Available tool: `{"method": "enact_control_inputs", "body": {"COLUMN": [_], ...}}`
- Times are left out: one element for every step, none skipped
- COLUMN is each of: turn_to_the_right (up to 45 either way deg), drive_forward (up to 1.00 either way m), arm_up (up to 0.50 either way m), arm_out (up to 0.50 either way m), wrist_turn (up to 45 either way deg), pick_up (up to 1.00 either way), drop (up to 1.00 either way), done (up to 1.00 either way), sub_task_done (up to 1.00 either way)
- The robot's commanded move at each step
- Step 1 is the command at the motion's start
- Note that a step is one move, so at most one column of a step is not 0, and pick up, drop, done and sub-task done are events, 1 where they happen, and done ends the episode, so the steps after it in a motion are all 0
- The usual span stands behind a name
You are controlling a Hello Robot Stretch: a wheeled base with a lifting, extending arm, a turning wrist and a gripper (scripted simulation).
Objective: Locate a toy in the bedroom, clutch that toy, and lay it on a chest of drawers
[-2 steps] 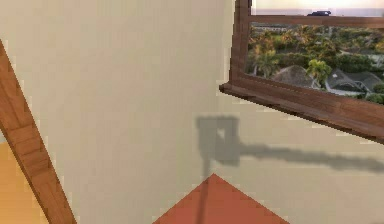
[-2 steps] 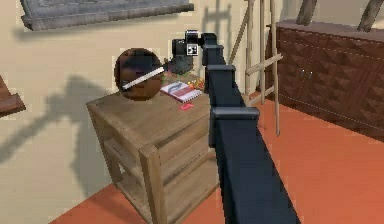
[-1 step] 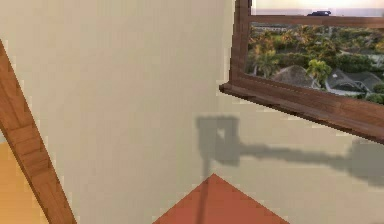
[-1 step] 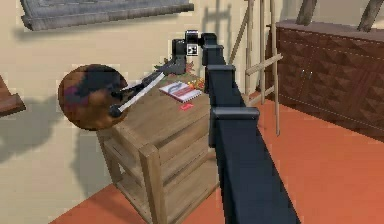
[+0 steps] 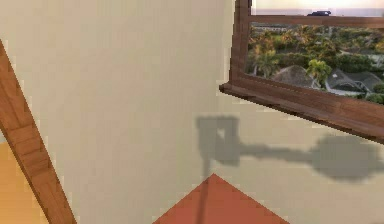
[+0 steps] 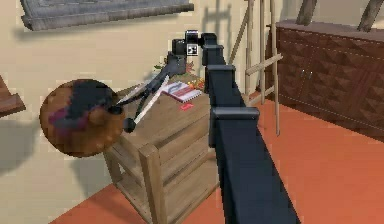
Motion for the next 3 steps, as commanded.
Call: {"method": "enact_control_inputs", "body": {"turn_to_the_right": [0.0,45.0,45.0], "drive_forward": [0.00,0.00,0.00], "arm_up": [0.00,0.00,0.00], "arm_out": [-0.48,0.00,0.00], "wrist_turn": [0.0,0.0,0.0], "pick_up": [0.00,0.00,0.00], "drop": [0.00,0.00,0.00], "done": [0.00,0.00,0.00], "sub_task_done": [0.00,0.00,0.00]}}
